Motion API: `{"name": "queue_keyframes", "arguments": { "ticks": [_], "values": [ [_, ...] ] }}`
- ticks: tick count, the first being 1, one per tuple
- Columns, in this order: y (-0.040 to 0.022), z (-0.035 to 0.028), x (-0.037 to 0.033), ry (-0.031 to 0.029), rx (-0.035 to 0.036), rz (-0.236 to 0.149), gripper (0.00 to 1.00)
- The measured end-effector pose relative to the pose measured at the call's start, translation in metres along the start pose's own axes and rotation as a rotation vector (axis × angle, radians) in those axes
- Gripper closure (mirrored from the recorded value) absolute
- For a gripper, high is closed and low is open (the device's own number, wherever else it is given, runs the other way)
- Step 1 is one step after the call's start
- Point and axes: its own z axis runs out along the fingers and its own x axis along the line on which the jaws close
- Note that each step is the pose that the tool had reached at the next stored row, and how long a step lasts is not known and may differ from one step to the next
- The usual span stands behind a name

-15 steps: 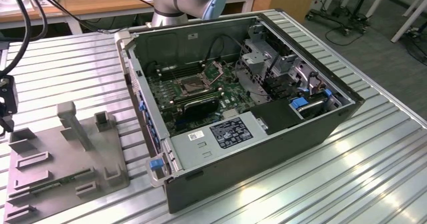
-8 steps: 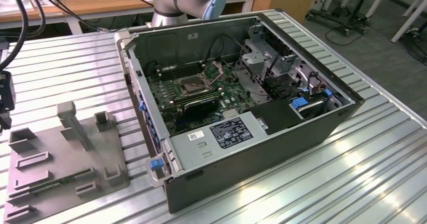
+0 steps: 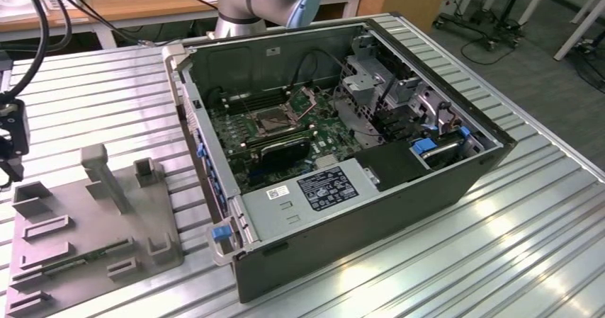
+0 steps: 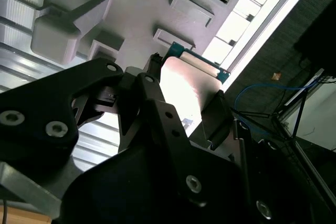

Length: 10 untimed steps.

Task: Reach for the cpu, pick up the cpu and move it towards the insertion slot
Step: 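Pick up the cpu and move it towards the insertion slot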

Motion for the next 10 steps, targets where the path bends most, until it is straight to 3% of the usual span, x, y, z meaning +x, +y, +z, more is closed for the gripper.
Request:
{"name": "queue_keyframes", "arguments": {
  "ticks": [10],
  "values": [
    [0.0002,-0.0004,-0.0046,0.0001,0.0005,0.000,0.45]
  ]
}}
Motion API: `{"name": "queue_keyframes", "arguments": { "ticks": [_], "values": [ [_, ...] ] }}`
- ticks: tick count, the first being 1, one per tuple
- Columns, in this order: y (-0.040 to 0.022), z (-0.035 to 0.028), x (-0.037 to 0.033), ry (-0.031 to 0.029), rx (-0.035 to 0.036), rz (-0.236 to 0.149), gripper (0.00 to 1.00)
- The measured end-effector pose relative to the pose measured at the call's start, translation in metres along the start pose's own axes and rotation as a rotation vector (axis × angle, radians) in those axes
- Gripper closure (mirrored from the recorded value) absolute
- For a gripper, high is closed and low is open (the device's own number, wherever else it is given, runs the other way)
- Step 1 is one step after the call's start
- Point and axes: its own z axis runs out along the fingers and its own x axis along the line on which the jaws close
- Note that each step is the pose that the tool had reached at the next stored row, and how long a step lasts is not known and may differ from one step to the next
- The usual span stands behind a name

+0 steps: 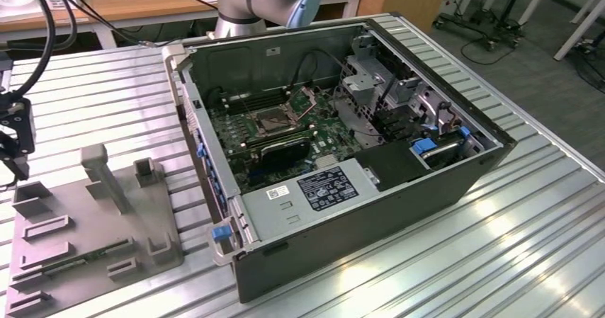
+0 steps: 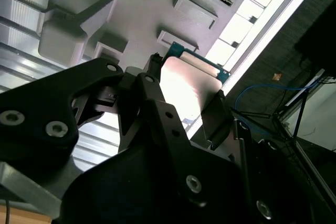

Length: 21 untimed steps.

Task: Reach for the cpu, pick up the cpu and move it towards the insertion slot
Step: 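Pick up the cpu and move it towards the insertion slot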

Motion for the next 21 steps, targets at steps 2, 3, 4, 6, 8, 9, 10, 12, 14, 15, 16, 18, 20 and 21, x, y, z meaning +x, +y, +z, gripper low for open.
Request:
{"name": "queue_keyframes", "arguments": {
  "ticks": [2,3,4,6,8,9,10,12,14,15,16,18,20,21],
  "values": [
    [0.0001,-0.0019,-0.0002,0.0001,0.0001,0.000,0.45],
    [0.0002,-0.0031,-0.0002,0.0000,0.0001,0.000,0.45],
    [0.0003,-0.0044,-0.0002,0.0000,0.0000,0.000,0.45],
    [0.0005,-0.0071,-0.0002,-0.0001,0.0000,0.000,0.45],
    [0.0006,-0.0096,-0.0001,-0.0001,0.0000,0.000,0.45],
    [0.0007,-0.0108,-0.0001,-0.0001,0.0000,0.000,0.45],
    [0.0008,-0.0121,-0.0001,-0.0001,0.0000,0.000,0.45],
    [0.0009,-0.0141,-0.0001,-0.0001,0.0000,0.000,0.45],
    [0.0010,-0.0146,-0.0001,-0.0003,-0.0002,0.000,0.45],
    [0.0010,-0.0147,-0.0001,-0.0004,-0.0002,0.000,0.45],
    [0.0010,-0.0149,-0.0001,-0.0001,0.0000,0.000,0.45],
    [0.0010,-0.0150,-0.0001,-0.0001,-0.0001,0.000,0.45],
    [0.0010,-0.0151,-0.0002,-0.0001,0.0000,0.000,0.45],
    [0.0010,-0.0152,-0.0007,0.0002,0.0001,0.000,0.45]
  ]
}}
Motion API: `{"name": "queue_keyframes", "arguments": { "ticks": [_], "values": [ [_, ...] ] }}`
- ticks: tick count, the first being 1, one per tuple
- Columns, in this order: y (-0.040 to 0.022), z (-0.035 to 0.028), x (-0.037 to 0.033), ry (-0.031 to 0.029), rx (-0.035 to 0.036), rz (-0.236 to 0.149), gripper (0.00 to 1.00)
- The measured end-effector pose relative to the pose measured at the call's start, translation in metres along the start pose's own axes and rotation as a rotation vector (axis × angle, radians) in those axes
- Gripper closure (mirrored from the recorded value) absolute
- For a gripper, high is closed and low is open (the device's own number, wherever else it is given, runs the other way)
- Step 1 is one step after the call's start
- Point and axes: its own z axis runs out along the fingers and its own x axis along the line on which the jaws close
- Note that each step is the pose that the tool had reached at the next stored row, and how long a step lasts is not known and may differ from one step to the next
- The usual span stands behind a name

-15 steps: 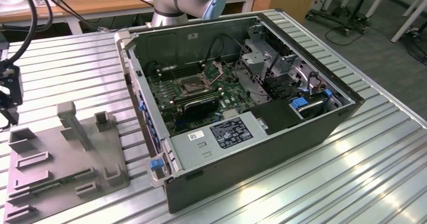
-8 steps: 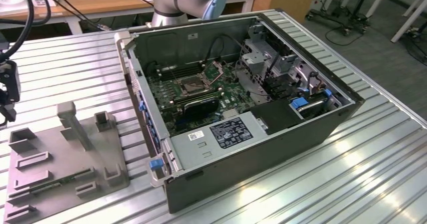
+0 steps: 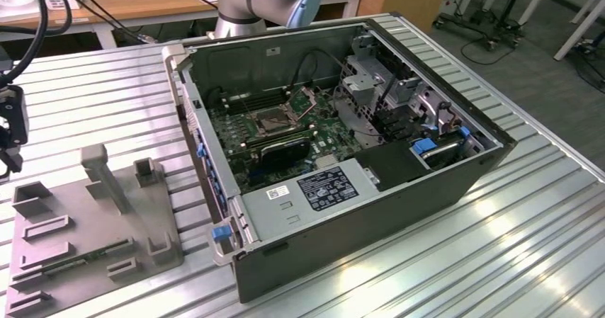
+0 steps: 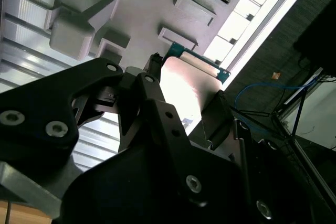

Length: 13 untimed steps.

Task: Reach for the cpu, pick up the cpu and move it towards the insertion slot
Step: 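Pick up the cpu and move it towards the insertion slot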

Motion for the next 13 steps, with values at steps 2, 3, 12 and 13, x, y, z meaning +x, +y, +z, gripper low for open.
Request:
{"name": "queue_keyframes", "arguments": {
  "ticks": [2,3,12,13],
  "values": [
    [0.0001,0.0002,-0.0019,-0.0003,-0.0002,0.000,0.45],
    [0.0001,0.0001,-0.0026,-0.0002,-0.0002,0.000,0.45],
    [0.0005,-0.0044,-0.0046,-0.0003,-0.0002,0.000,0.45],
    [0.0006,-0.0054,-0.0046,-0.0002,-0.0001,0.000,0.45]
  ]
}}
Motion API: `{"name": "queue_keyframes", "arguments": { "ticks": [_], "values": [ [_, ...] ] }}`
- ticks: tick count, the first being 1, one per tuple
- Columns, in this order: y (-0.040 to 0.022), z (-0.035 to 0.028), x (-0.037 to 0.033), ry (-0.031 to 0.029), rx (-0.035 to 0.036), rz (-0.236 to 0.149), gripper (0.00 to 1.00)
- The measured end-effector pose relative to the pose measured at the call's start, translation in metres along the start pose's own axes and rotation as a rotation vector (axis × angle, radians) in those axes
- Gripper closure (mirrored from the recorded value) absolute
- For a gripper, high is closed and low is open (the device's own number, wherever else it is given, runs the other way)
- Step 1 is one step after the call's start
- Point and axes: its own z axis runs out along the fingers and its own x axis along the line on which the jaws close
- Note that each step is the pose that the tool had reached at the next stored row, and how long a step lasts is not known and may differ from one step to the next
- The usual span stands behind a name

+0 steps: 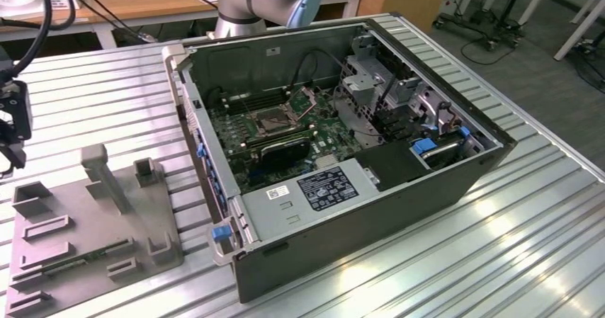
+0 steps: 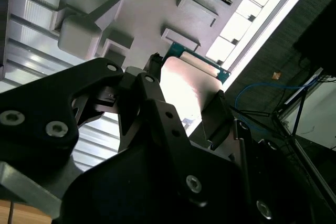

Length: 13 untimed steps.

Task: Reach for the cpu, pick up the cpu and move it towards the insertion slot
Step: 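Pick up the cpu and move it towards the insertion slot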

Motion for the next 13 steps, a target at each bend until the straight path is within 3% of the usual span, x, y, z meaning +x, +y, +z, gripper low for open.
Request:
{"name": "queue_keyframes", "arguments": {
  "ticks": [13],
  "values": [
    [0.0002,-0.0029,-0.0008,0.0000,0.0000,0.000,0.45]
  ]
}}
